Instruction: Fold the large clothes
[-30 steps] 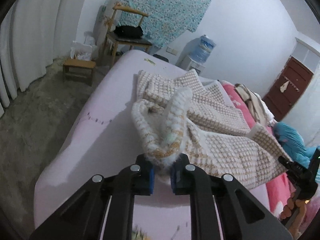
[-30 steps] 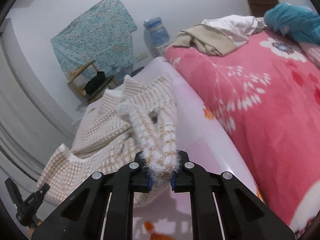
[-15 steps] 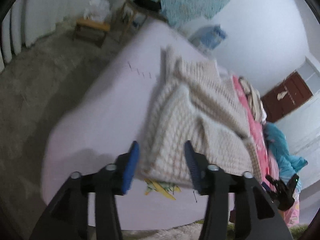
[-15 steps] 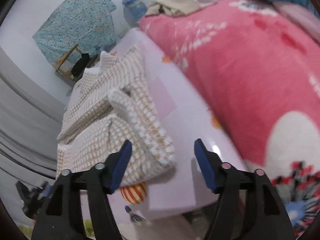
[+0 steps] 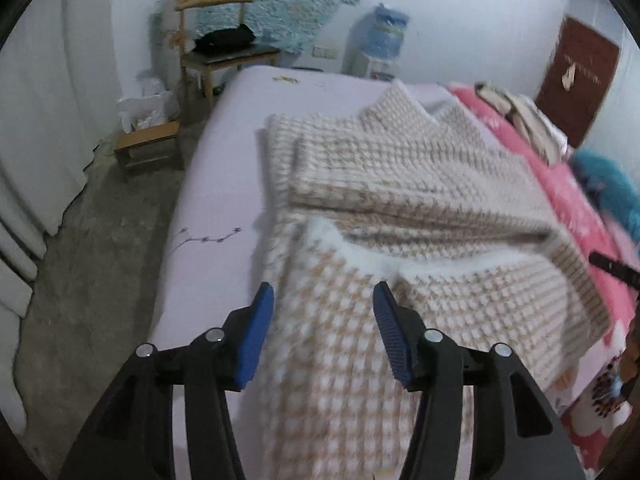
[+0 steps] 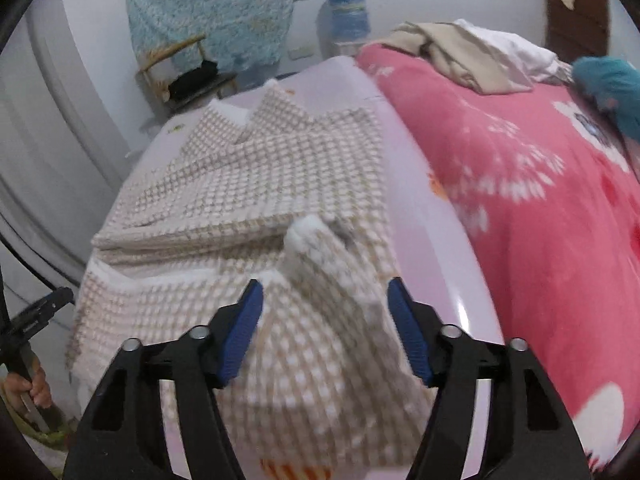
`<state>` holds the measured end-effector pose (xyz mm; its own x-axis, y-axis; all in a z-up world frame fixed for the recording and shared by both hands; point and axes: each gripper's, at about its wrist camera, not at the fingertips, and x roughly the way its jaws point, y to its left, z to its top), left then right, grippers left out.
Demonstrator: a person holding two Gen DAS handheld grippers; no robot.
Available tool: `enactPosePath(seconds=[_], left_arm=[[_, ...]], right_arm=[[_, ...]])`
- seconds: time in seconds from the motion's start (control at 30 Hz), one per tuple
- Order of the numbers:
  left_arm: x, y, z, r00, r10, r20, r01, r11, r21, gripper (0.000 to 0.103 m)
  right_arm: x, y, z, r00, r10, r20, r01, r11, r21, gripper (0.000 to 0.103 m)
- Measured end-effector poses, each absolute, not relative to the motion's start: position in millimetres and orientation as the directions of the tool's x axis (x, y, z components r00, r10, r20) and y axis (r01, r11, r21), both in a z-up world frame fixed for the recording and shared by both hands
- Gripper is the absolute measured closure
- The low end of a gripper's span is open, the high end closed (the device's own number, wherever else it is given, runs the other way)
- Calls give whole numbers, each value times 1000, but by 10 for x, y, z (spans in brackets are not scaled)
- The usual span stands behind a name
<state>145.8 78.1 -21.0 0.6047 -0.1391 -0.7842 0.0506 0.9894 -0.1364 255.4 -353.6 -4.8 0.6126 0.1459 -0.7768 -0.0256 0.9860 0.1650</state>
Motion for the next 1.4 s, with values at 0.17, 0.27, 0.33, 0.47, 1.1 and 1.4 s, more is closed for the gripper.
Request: enactPosePath(seconds=[0.17,0.27,0.33,0.47,1.1,1.4], left_arm=[[1611,792,-326,599,-117,-793,47,993,-111,103],[1552,902,-211,646,-141,-750,47,988,-145,103],[1510,1011,-92,685,-153,-712,38,984,-174,103],[1574,1139,-68,668,-194,-718,45,974,-221,103],[1590,868,-264,637,-136,-759,90,991,-103,103],[1726,1313,-280,621,-174,-764,-23,971,-240,103]], right_arm=[[2748,-3546,-165,592,132,-795,-38,990,136,102],[2654,-3624,-30,637,152,-756,-25,984,177,103],[2598,-3740,47,662,160,-732,7,976,220,103],[2608,-3829,62,657,232,-717,-19,956,292,98],[2700,-3575,-92,631,160,-759,-52,985,164,97],[2758,-3955,-349,616,267,-741,56,924,379,97]])
